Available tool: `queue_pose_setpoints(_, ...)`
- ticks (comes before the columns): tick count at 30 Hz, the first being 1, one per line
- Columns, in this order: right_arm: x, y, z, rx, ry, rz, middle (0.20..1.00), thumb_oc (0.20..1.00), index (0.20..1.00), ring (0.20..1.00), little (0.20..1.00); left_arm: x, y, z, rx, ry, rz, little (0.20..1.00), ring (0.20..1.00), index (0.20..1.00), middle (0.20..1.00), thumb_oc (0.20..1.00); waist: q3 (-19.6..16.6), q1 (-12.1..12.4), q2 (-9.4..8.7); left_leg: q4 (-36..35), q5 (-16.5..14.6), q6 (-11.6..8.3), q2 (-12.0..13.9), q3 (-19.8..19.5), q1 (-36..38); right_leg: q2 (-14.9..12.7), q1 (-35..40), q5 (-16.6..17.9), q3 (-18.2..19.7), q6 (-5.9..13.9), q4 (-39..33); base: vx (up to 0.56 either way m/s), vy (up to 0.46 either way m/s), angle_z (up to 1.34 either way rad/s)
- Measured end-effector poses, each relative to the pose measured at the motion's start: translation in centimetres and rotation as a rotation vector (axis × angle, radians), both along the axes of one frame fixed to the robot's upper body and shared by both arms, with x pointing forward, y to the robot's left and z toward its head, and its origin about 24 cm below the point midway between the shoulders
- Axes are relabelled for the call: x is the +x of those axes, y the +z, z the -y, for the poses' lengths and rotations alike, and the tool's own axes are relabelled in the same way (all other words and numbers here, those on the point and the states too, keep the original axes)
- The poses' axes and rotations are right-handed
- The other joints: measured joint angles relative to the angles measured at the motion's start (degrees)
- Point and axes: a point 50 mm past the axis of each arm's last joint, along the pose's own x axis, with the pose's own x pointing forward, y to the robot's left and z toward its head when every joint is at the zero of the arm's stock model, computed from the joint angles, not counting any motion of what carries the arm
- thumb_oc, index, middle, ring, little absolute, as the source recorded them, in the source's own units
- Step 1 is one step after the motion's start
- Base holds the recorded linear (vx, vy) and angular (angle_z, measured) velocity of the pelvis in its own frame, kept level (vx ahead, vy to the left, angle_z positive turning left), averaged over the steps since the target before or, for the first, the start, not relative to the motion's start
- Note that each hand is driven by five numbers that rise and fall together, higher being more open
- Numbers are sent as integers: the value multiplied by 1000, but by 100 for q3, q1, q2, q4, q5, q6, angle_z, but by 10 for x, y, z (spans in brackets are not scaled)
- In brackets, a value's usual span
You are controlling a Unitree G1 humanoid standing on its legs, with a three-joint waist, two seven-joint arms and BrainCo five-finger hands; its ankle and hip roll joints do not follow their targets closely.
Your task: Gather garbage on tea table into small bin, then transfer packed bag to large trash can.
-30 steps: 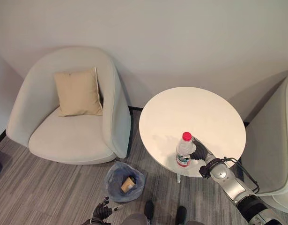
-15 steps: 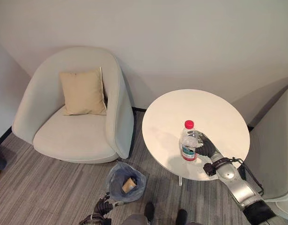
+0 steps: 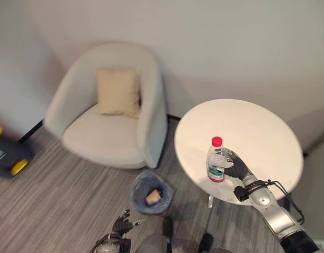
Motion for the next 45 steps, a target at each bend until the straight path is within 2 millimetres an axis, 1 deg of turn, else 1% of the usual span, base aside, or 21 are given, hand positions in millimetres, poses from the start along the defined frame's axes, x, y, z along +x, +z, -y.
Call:
queue_pose_setpoints(1, 1, 4, 2, -11, -4, 20, 200, 200, 200, 200, 200, 1, 0, 1, -2, -1, 4, 1000, 1000, 1000, 1000, 1000, -27, -89, 26, -27, -3, -1, 60, 95, 41, -20, 9, -25, -11, 36, 0, 194, 250, 86)
queue_pose_setpoints(3, 7, 11, 0, -23, 0, 55, 200, 200, 200, 200, 200, -9, -3, -1, 1, 7, -24, 1000, 1000, 1000, 1000, 1000, -80, -20, 146, -552, 9, 17, 110, 48, 417, 19, 32, 3, 60, 221, 34, 145, 186, 23)
queue_pose_setpoints(4, 7, 11, 1, -22, -12, 58, 200, 200, 200, 200, 200, -16, -8, -2, 4, 14, -59, 1000, 1000, 1000, 1000, 1000, -131, -31, 262, -772, 230, 277, 89, 7, 594, 24, 100, 28, 55, 343, 55, 121, 183, 8)
queue_pose_setpoints(7, 5, 8, -4, 8, -17, 49, 200, 200, 200, 200, 200, -16, -6, -11, 29, 14, -64, 1000, 1000, 1000, 1000, 1000, -83, -58, 4, -836, 152, 511, -226, -102, 663, -257, -48, -92, 333, 556, 516, 128, 193, 41)
queue_pose_setpoints(9, 6, 6, -15, 53, -11, 51, 200, 200, 200, 200, 200, 3, 5, -23, 69, -8, -2, 1000, 1000, 1000, 1000, 1000, -90, 5, -163, -851, 65, 655, -511, -290, 661, -719, -346, -480, 622, 645, 1406, 45, 165, 60)
queue_pose_setpoints(10, 7, 10, -15, 50, -3, 66, 200, 200, 200, 200, 200, 14, 12, -27, 82, -9, 36, 1000, 1000, 1000, 1000, 1000, -37, 17, -118, -883, 41, 846, -572, -502, 628, -879, -828, -554, 1130, 707, 2473, 56, 143, 60)
queue_pose_setpoints(11, 8, 11, -13, 42, -12, 73, 200, 200, 200, 200, 200, 21, 15, -26, 79, -20, 60, 1000, 1000, 1000, 1000, 1000, 14, -55, -49, -974, 90, 919, -567, -648, 653, -917, -1446, -882, 1649, 818, 3357, 96, 48, 66)
queue_pose_setpoints(12, 7, 10, -16, 39, -5, 69, 200, 200, 200, 200, 200, 24, 19, -27, 86, -28, 80, 1000, 1000, 1000, 1000, 1000, 27, -165, -65, -1006, 107, 928, -553, -783, 639, -601, -1671, -1128, 2401, 965, 3215, 42, 8, 69)
queue_pose_setpoints(13, 6, 8, -18, 36, 10, 62, 200, 200, 200, 200, 200, 24, 20, -32, 98, -25, 86, 1000, 1000, 1000, 1000, 1000, 34, -183, -80, -1043, 123, 916, -556, -805, 665, -484, -1734, -1175, 2597, 954, 2952, 44, -4, 52)
queue_pose_setpoints(16, 4, 5, -23, 30, 37, 48, 200, 200, 200, 200, 200, 15, 16, -36, 108, -17, 54, 1000, 1000, 1000, 1000, 1000, 94, -223, -326, -1028, 117, 889, -685, -977, 786, -144, -1852, -547, 2573, 710, 1752, 38, -26, 54)
queue_pose_setpoints(17, 2, -1, -22, 6, 36, 27, 200, 200, 200, 200, 200, 6, 11, -33, 100, -16, 27, 1000, 1000, 1000, 1000, 1000, 97, -221, -359, -1035, 103, 794, -707, -1154, 806, -56, -1592, 149, 2586, 514, 1257, 52, -48, 65)
queue_pose_setpoints(22, 3, 0, -24, -64, 99, 18, 200, 200, 200, 200, 200, -16, 3, -31, 105, -25, -31, 1000, 1000, 1000, 1000, 1000, 111, -63, -149, -1016, 54, 609, -523, -1244, 798, 185, -1016, 635, 2339, 355, 138, -12, -58, 13)
queue_pose_setpoints(26, 15, 10, -28, -149, 166, 44, 200, 200, 200, 200, 200, 1, 8, -28, 105, -44, 13, 1000, 1000, 1000, 1000, 1000, 287, -51, -66, -646, -6, 496, -462, -1383, 341, 212, -1196, 694, 2164, 293, 94, -184, -57, 21)
queue_pose_setpoints(29, 47, 44, -43, -187, 196, 169, 200, 200, 200, 200, 200, 51, 28, -20, 116, -87, 141, 1000, 1000, 1000, 1000, 1000, 862, -44, 25, 218, -97, 372, -404, -1514, -782, 148, -2174, 606, 2056, 182, 786, -213, -61, 25)
queue_pose_setpoints(30, 61, 63, -50, -195, 201, 233, 200, 200, 200, 200, 200, 79, 42, -12, 122, -112, 216, 1000, 1000, 1000, 1000, 1000, 1292, 29, 46, 425, -131, 325, -384, -1550, -1058, 129, -2480, 549, 2039, 84, 1105, -185, -48, 27)
queue_pose_setpoints(33, 69, 87, -68, -172, 225, 332, 200, 200, 200, 200, 200, 92, 53, -8, 104, -87, 283, 1000, 1000, 1000, 1000, 1000, 1430, 107, 64, 973, -237, 283, -327, -1577, -1865, 61, -3266, 332, 1991, -85, 1696, -138, -19, 10)
queue_pose_setpoints(35, 78, 114, -77, -146, 203, 437, 200, 200, 200, 200, 200, 109, 67, -4, 95, -73, 359, 1000, 1000, 1000, 1000, 1000, 1766, 117, 91, 1475, -289, 311, -310, -1619, -2523, -24, -3924, 207, 1971, -160, 2272, -89, 3, 18)
queue_pose_setpoints(38, 79, 124, -86, -119, 204, 481, 200, 200, 200, 200, 200, 114, 71, -4, 101, -61, 378, 1000, 1000, 1000, 1000, 1000, 1898, 178, 76, 1889, -388, 362, -266, -1625, -3213, -117, -4643, 24, 1976, -158, 2824, -100, 8, 12)
queue_pose_setpoints(40, 84, 144, -90, -112, 191, 559, 200, 200, 200, 200, 200, 129, 82, -3, 118, -75, 416, 1000, 1000, 1000, 1000, 1000, 2024, 151, 78, 2333, -416, 373, -316, -1651, -3934, -230, -5352, -53, 1973, -231, 3324, -69, 18, 21)
queue_pose_setpoints(42, 88, 146, -90, -116, 169, 565, 200, 200, 200, 200, 200, 141, 92, -1, 114, -62, 454, 1000, 1000, 1000, 1000, 1000, 2077, 163, 64, 2745, -499, 381, -308, -1720, -4422, -254, -5779, -116, 1974, -305, 3663, -64, 18, 12)
queue_pose_setpoints(45, 106, 156, -91, -156, 109, 583, 200, 200, 200, 200, 200, 155, 112, 1, 122, -81, 540, 1000, 1000, 1000, 1000, 1000, 2078, 162, 49, 3366, -631, 412, -327, -1778, -5144, -390, -6501, -396, 1995, -231, 4346, -21, -4, 12)
